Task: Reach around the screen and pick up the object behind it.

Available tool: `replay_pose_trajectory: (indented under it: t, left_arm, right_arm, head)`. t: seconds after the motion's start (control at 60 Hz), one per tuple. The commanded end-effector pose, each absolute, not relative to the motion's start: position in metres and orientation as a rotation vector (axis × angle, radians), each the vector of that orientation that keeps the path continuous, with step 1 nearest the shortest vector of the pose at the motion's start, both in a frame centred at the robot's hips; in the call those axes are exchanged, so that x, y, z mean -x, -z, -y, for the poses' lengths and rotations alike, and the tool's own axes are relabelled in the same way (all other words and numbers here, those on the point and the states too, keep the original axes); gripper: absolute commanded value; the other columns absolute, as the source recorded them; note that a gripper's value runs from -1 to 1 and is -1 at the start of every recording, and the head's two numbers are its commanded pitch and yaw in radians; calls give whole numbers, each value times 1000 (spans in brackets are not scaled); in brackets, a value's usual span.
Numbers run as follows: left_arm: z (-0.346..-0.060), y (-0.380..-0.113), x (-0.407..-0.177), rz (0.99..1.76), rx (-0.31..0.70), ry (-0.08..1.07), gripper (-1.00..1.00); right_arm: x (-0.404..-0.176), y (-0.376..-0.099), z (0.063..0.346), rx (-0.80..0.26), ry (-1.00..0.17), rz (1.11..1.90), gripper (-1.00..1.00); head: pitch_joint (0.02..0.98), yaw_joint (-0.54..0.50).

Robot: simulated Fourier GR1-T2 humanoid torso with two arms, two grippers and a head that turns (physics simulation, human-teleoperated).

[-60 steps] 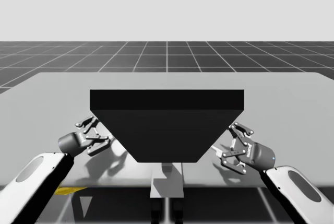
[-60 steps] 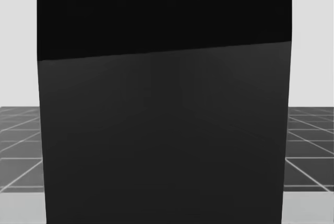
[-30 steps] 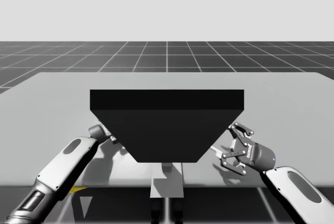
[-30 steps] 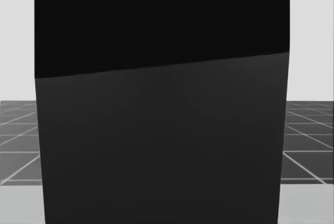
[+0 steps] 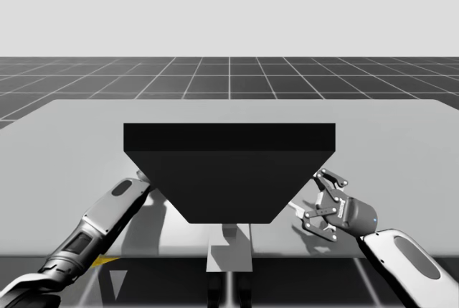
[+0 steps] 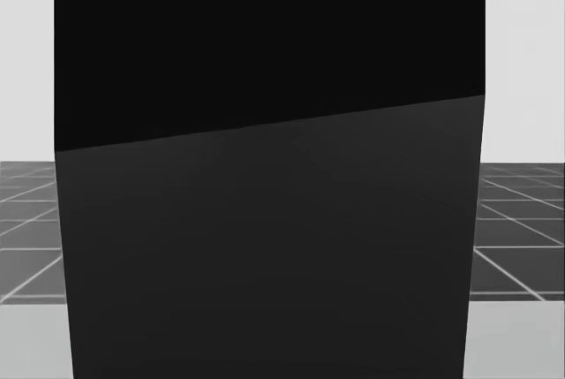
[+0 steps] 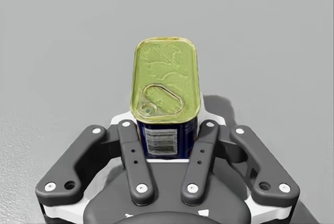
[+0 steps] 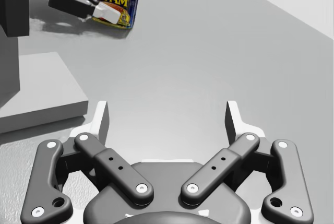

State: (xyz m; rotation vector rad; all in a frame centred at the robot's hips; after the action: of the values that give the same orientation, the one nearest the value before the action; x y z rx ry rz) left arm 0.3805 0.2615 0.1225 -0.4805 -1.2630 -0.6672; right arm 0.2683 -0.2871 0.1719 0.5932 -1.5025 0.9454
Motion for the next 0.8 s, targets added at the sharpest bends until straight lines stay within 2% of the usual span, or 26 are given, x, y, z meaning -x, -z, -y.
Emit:
replay_pose_trajectory:
  t: [0.017,0.2,0.4,0.683,0.8]
  left_arm:
    - [-262,-115,-384,1242,490,662,982]
    - [-269,-121,-382,1249,494,653,1000]
    - [-296,-143,-369,1296,427,626,1000]
    - [-374,-163,-343,1350,297,526,1000]
    - [-399,-181,-334,1396,249,493,1000]
  right_arm:
    - [-268,-171,287,-591,-949,1502,-1000]
    - [-266,-172,285,-593,-954,1508,-1000]
    - [-266,-174,285,-586,-949,1515,-1000]
    - [-267,-175,284,-583,-949,1523,-1000]
    - [-267,-176,284,-576,-944,1536,-1000]
  head:
    - [158,-22]
    - [159,-24]
    - [154,-28]
    - [150,-28]
    - [150,-27]
